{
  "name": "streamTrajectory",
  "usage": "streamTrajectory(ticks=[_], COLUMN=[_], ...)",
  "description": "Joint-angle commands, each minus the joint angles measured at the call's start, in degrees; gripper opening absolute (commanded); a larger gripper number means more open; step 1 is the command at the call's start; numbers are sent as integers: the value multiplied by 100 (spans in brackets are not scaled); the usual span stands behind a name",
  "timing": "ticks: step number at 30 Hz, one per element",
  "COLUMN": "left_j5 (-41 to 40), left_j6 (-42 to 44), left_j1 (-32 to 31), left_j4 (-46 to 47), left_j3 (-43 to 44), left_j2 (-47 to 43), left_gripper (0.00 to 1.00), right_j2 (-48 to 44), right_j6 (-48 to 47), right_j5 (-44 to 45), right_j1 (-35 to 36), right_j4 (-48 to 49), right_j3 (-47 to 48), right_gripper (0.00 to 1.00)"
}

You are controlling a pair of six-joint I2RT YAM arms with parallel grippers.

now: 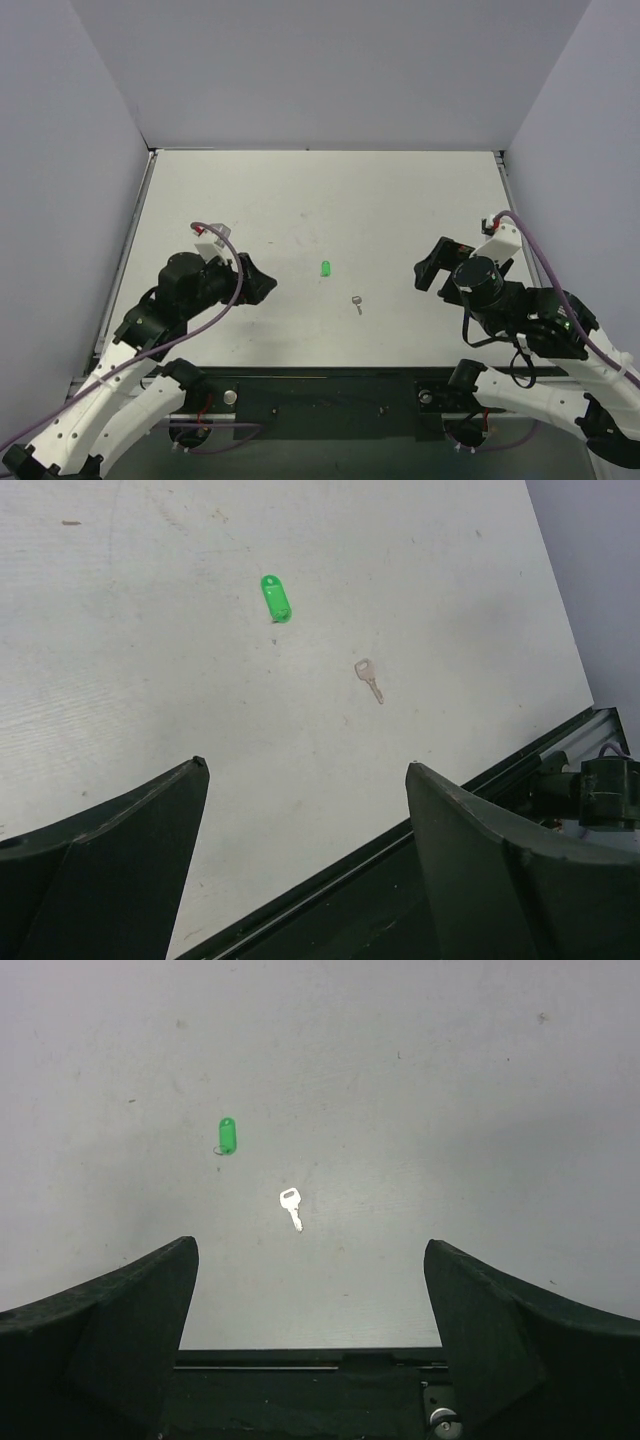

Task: Remove the keys from the keyring

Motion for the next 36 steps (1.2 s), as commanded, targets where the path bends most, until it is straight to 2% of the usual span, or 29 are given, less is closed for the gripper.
streamTrajectory(ticks=[1, 6, 14, 17, 29, 36], left_j5=[-434, -715, -1172, -1102, -1225, -1436], left_j6=[300, 387, 809, 836, 906, 915], left_j1=[18, 18, 18, 18, 9, 9], left_j4=[36, 132, -104, -61, -61, -87], left_j3=[-263, -563, -458, -484, -528, -510], left_j2=[-723, -1506, -1867, -1894, -2228, -2421], left_gripper=[91, 93, 94, 94, 94, 94], right_j2=[-325, -808, -1924, -2180, -3024, -3823], right_j6=[-153, -390, -470, -347, 365, 708], right_j5=[401, 445, 1007, 1314, 1578, 1842], right_j1=[4, 4, 4, 4, 4, 4], right_j4=[498, 990, 1255, 905, -756, -1065], right_j3=[-338, -787, -1621, -1746, -1640, -1930], right_gripper=[91, 91, 91, 91, 93, 93])
